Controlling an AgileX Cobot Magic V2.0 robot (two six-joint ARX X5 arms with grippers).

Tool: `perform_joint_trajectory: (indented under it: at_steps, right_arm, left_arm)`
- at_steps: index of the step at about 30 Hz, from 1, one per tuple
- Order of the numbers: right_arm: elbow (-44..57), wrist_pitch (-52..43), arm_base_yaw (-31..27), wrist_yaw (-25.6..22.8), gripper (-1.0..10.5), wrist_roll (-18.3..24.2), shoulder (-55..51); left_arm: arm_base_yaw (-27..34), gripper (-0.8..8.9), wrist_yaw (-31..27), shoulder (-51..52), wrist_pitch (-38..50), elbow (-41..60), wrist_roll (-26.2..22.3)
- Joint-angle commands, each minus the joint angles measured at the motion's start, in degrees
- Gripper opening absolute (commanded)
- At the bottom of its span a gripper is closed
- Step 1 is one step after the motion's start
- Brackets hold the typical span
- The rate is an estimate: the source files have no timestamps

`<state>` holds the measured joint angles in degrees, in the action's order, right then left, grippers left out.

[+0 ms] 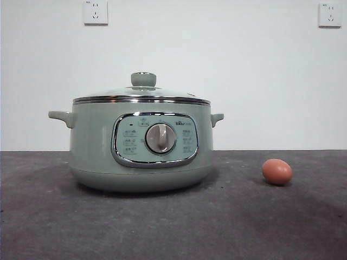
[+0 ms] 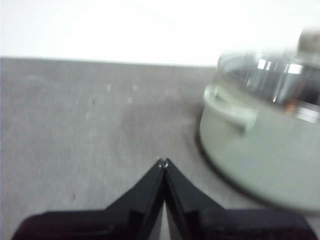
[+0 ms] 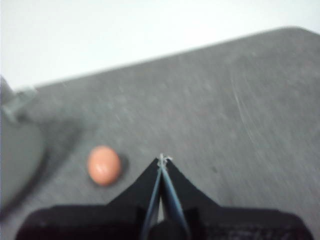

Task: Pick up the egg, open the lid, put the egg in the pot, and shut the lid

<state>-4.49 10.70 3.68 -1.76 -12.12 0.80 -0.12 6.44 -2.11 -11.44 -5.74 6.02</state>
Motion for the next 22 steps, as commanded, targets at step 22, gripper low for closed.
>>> perform_joint_trajectory:
  at_steps: [22]
  right_arm:
    - [-44.70,27.74,0.07,14.93,-0.1,11.39,29.86]
  left_arm:
    - [0.17,-0.06,17.99,-25.38,-22.25,-37.13,-0.83]
